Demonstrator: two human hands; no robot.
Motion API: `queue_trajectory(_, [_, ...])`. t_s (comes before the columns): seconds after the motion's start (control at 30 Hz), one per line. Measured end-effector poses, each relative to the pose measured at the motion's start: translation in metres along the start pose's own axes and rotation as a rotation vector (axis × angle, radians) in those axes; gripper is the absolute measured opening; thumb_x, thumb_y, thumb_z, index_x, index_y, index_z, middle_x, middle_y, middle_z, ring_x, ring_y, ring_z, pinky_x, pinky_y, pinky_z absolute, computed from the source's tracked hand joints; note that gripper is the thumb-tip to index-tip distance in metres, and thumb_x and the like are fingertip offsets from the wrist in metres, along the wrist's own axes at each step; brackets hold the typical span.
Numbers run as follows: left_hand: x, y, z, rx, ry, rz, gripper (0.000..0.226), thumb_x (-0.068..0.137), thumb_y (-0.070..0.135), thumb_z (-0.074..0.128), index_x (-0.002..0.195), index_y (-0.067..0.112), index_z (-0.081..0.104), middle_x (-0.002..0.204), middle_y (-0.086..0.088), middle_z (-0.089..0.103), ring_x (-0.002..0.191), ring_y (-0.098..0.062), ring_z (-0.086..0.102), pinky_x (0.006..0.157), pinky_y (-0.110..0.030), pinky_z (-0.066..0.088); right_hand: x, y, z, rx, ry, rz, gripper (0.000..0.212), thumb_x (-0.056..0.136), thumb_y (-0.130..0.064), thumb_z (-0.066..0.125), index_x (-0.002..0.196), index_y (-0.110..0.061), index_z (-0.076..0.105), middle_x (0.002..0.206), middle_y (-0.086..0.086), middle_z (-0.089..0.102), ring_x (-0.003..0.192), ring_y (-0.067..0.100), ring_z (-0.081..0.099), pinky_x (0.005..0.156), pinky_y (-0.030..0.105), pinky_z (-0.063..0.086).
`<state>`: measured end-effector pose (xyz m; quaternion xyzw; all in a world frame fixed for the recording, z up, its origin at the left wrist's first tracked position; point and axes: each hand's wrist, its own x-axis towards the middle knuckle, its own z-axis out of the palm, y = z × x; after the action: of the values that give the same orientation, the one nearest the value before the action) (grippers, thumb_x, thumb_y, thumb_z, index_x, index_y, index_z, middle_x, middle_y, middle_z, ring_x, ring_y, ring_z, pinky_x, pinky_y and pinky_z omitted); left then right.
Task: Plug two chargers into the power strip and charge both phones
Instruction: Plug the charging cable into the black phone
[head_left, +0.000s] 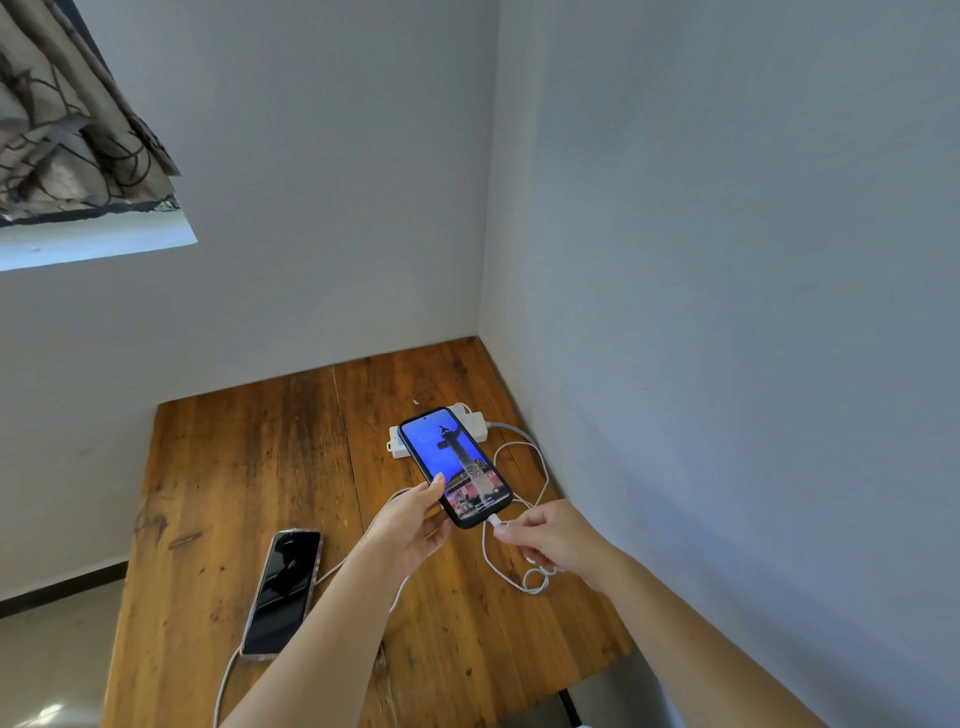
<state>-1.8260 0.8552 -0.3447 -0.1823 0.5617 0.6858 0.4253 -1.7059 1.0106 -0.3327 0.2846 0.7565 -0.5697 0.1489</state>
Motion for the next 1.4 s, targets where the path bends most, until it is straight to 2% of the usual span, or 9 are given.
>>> queue_trajectory(0.1, [0.003,-0.005,-0.009,0.045,0.018,-0.018,0.03,0.09,0.023,0.062,0.116,0.011,0.055,0.107,-0.016,0.069,0.094,-0.022,0.066,0.062,-0.026,0.053,0.002,0.014,0.001,-0.269,-0.014,0.005,0.009,0.076,-0.027,0.076,0.08,-0.019,0.072,0.096,-0.002,0.072,0.079,0.007,0.062,0.063,0.018,0.044])
queue_trajectory(0.27, [0.007,-0.032,-0.02,0.208,0.02,-0.079,0.015,0.092,0.023,0.06,0.104,0.016,0.058,0.106,-0.013,0.068,0.095,-0.021,0.064,0.065,-0.028,0.051,0.008,0.039,0.016,-0.875,-0.032,-0.054,0.01,0.085,-0.011,0.063,0.093,-0.015,0.068,0.088,0.003,0.066,0.085,0.02,0.064,0.083,0.033,0.048])
queue_trajectory(0.37, [0.01,-0.056,-0.028,0.247,0.028,-0.136,0.006,0.092,0.022,0.058,0.097,0.019,0.057,0.102,-0.011,0.068,0.095,-0.02,0.064,0.071,-0.029,0.052,0.013,0.065,0.018,-1.299,-0.064,-0.024,0.012,0.086,-0.011,0.059,0.096,-0.013,0.065,0.097,0.007,0.066,0.1,0.026,0.057,0.105,0.053,0.025])
queue_trajectory(0.5, [0.018,-0.091,-0.042,0.327,0.038,-0.22,0.019,0.093,0.024,0.057,0.111,0.015,0.057,0.105,-0.011,0.069,0.098,-0.021,0.066,0.076,-0.031,0.053,0.015,0.099,0.017,-1.48,-0.085,-0.016,0.021,0.084,-0.02,0.066,0.104,-0.013,0.067,0.124,0.012,0.059,0.126,0.031,0.04,0.109,0.061,0.015])
queue_trajectory(0.67, [0.031,-0.126,-0.043,0.376,0.046,-0.32,0.021,0.094,0.023,0.056,0.113,0.014,0.057,0.103,-0.008,0.07,0.097,-0.02,0.066,0.082,-0.033,0.053,0.017,0.122,0.024,-1.474,-0.077,-0.023,0.024,0.084,-0.027,0.066,0.105,-0.017,0.067,0.123,0.01,0.059,0.124,0.032,0.039,0.109,0.059,0.014])
queue_trajectory(0.87, [0.047,-0.152,-0.035,0.403,0.06,-0.366,0.02,0.094,0.023,0.056,0.111,0.014,0.061,0.093,-0.002,0.071,0.08,-0.011,0.067,0.05,-0.018,0.051,0.019,0.13,0.031,-1.357,-0.103,-0.073,0.014,0.083,-0.015,0.061,0.095,-0.018,0.067,0.106,0.005,0.062,0.11,0.027,0.044,0.103,0.053,0.023])
queue_trajectory(1.0, [0.054,-0.166,-0.036,0.397,0.171,-0.342,0.036,0.088,0.024,0.065,0.119,0.006,0.06,0.094,-0.005,0.07,0.083,-0.016,0.068,0.06,-0.024,0.053,0.021,0.131,0.028,-1.26,-0.124,-0.122,0.011,0.085,-0.016,0.061,0.093,-0.017,0.067,0.099,0.002,0.064,0.099,0.022,0.047,0.093,0.043,0.034])
queue_trajectory(1.23, [0.057,-0.174,-0.041,0.814,0.273,-0.221,0.031,0.088,0.029,0.064,0.114,0.011,0.066,0.111,-0.004,0.07,0.065,-0.004,0.059,0.043,-0.015,0.044,0.028,0.121,0.043,-1.034,-0.132,-0.06,0.01,0.091,-0.017,0.055,0.092,-0.018,0.064,0.09,0.0,0.06,0.083,0.013,0.047,0.084,0.032,0.045])
queue_trajectory(1.4, [0.047,-0.162,-0.066,0.815,0.4,-0.075,0.032,0.093,0.024,0.056,0.124,0.016,0.063,0.12,-0.001,0.066,0.086,-0.009,0.062,0.067,-0.02,0.055,0.051,0.096,0.078,-0.937,-0.173,-0.099,0.012,0.091,-0.023,0.057,0.096,-0.015,0.064,0.095,0.003,0.063,0.079,0.014,0.055,0.068,0.026,0.05])
